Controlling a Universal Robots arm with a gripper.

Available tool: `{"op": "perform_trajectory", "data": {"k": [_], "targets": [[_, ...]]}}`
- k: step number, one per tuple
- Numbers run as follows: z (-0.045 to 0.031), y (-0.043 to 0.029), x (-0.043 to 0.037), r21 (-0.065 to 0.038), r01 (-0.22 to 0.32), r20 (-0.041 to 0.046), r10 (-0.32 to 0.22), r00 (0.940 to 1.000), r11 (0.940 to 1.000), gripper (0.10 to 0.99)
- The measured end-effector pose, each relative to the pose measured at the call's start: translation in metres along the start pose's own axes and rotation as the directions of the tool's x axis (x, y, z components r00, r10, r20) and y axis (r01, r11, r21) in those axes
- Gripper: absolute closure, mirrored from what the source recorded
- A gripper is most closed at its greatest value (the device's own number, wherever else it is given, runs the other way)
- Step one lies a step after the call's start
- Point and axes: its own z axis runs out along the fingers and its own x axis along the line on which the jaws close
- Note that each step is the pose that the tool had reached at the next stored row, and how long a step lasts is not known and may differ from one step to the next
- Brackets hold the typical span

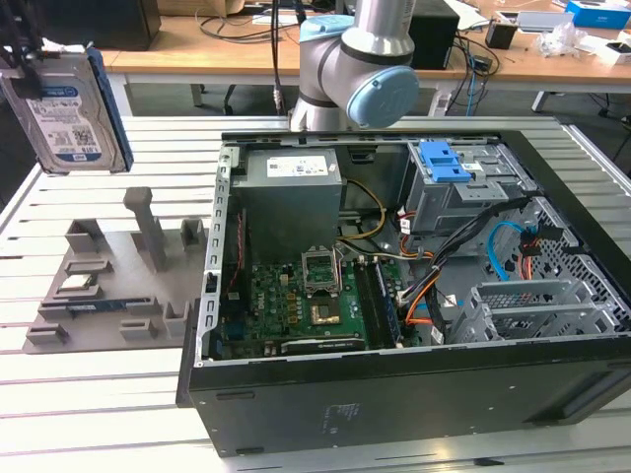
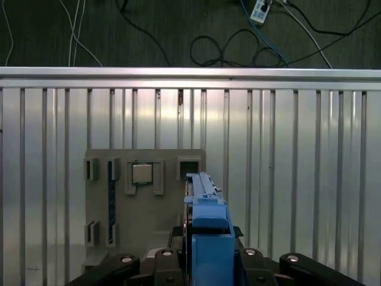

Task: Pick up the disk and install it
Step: 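Pick up the disk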

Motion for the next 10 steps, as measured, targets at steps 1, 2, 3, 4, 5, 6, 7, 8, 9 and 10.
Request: {"op": "perform_trajectory", "data": {"k": [1,2,3,4,5,6,7,8,9,10], "targets": [[-0.0047,0.0000,-0.0004,0.000,0.000,0.0001,0.000,1.0000,1.0000,0.722],[-0.0110,0.0000,-0.0008,0.000,0.000,0.0000,0.000,1.0000,1.0000,0.722],[-0.0154,0.0000,-0.0011,0.000,0.000,0.0000,0.000,1.0000,1.0000,0.722],[-0.0211,0.0001,-0.0015,0.000,0.000,0.0000,0.000,1.0000,1.0000,0.722],[-0.0257,0.0001,-0.0017,0.000,0.000,0.0000,0.000,1.0000,1.0000,0.722],[-0.0348,0.0001,-0.0020,0.000,0.000,0.0000,0.000,1.0000,1.0000,0.722],[-0.0449,0.0001,-0.0022,0.000,0.000,0.0000,0.000,1.0000,1.0000,0.722],[-0.0513,0.0002,-0.0021,0.000,0.000,0.0004,0.000,1.0000,1.0000,0.722],[-0.0519,0.0002,-0.0022,0.000,0.000,0.0037,0.000,1.0000,1.0000,0.722],[-0.0519,0.0002,-0.0020,0.000,0.000,0.0138,0.000,0.9999,1.0000,0.722]]}}
